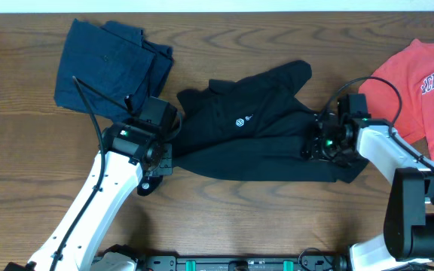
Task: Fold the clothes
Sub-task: 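Lift the polo with both grippers and stretch it out flat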
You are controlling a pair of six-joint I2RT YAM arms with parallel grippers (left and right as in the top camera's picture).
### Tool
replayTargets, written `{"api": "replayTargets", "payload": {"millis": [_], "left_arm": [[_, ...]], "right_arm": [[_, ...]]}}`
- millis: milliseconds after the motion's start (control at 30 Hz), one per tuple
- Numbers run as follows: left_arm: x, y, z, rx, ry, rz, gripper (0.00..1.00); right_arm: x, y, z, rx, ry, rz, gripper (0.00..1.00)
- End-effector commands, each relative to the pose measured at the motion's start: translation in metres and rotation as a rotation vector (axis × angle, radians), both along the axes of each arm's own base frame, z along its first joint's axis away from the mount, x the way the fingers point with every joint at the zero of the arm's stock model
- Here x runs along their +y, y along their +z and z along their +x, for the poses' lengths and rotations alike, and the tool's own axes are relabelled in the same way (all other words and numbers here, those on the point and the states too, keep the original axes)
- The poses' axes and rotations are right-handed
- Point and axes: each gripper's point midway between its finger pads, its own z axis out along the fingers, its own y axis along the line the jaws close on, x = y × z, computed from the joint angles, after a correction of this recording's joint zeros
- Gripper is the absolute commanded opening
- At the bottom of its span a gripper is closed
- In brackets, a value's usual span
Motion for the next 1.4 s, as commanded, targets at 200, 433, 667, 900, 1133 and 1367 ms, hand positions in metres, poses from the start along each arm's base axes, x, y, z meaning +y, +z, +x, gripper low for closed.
{"api": "replayTargets", "payload": {"millis": [200,433,667,900,1133,1367], "left_arm": [[0.000,0.010,0.005,-0.030,-0.001,-0.008,0.06],[0.000,0.010,0.005,-0.025,-0.052,0.003,0.06],[0.000,0.024,0.005,-0.046,-0.064,-0.001,0.06],[-0.001,0.114,0.008,-0.226,-0.083,-0.055,0.06],[0.005,0.240,-0.010,-0.508,-0.181,-0.102,0.06],[0.017,0.354,-0.042,-0.846,-0.263,-0.125,0.06]], "right_arm": [[0.008,0.019,0.003,0.002,-0.001,0.054,0.01],[-0.020,0.087,0.027,-0.123,-0.059,0.040,0.01],[-0.054,0.156,0.031,-0.264,-0.170,0.002,0.01],[-0.077,0.257,0.025,-0.487,-0.257,-0.029,0.01],[-0.090,0.357,-0.008,-0.594,-0.355,-0.046,0.01],[-0.085,0.453,-0.046,-0.807,-0.390,-0.087,0.01]]}}
